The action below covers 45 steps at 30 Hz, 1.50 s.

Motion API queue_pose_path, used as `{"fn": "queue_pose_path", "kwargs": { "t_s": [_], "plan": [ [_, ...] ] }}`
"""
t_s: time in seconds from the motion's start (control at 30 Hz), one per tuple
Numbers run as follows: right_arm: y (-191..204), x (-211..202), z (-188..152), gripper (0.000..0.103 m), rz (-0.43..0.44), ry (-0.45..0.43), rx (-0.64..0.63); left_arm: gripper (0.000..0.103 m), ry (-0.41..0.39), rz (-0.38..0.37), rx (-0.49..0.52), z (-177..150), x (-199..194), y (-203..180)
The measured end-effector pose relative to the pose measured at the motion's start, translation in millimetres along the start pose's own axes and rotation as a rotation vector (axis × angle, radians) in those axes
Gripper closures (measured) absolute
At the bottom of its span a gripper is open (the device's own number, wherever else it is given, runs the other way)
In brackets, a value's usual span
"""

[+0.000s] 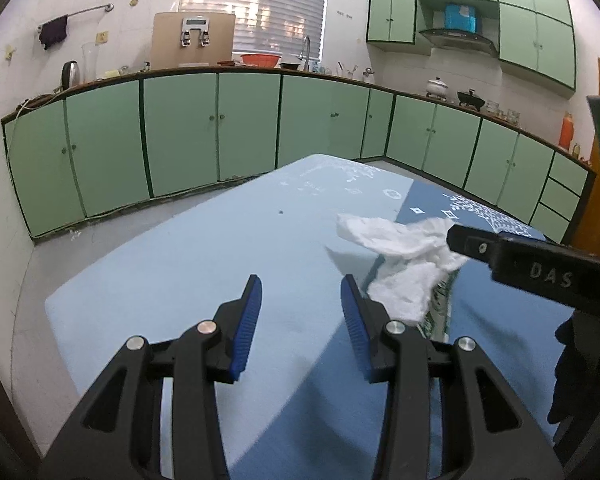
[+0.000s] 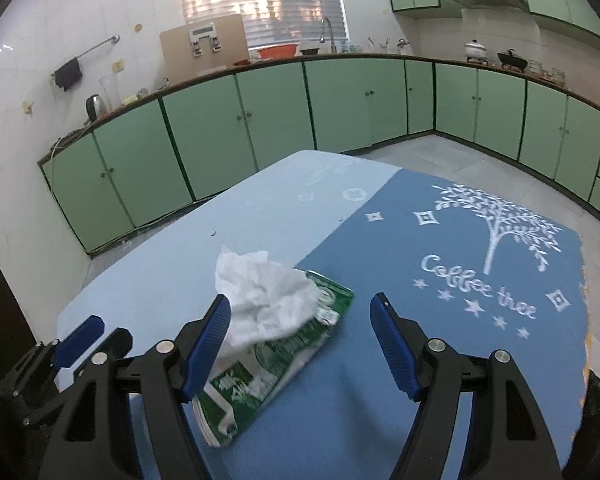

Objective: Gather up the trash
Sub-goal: 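Move both grippers back toward the tissue and milk carton, then grasp the white tissue with the right gripper while the left grasps the green milk carton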

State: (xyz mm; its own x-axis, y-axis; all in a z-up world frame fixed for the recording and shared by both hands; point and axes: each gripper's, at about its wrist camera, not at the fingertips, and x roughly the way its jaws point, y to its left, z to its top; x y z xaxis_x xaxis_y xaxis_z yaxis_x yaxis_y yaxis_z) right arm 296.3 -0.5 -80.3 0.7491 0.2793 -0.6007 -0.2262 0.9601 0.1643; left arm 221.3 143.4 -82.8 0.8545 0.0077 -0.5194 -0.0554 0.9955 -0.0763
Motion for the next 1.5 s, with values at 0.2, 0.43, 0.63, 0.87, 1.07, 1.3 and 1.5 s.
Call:
{"fn": "queue_pose_path", "kwargs": {
  "t_s": [0.2, 0.43, 0.63, 0.87, 1.07, 1.3, 1.5],
  "plan": [
    [0, 17, -4, 0.066, 0.029, 0.039, 0.005, 0.063, 0.020, 0.001, -0.001, 7, 13, 4],
    [1, 7, -4, 0.097, 0.085, 0.003, -0.014, 0.063, 0.020, -0.003, -0.001, 8, 11, 4],
    [-18, -24, 4, 0.098, 0.081, -0.076, 0.040, 0.059, 0.019, -0.070, -0.004, 9, 5, -5],
    [-57, -60, 5, 0.098, -0.004, -0.132, 0.069, 0.046, 0.042, -0.163, 0.046, 5, 6, -45],
    [-93, -78, -10, 0.098, -0.055, -0.138, 0.114, 0.045, 0.122, -0.171, 0.065, 8, 34, -74],
    [-114, -82, -23, 0.098, -0.069, -0.136, 0.146, 0.043, 0.183, -0.134, 0.068, 7, 53, -86],
    [-115, -82, -28, 0.098, -0.061, -0.134, 0.157, 0.095, 0.174, -0.137, 0.058, 8, 51, -83]
  ]
}}
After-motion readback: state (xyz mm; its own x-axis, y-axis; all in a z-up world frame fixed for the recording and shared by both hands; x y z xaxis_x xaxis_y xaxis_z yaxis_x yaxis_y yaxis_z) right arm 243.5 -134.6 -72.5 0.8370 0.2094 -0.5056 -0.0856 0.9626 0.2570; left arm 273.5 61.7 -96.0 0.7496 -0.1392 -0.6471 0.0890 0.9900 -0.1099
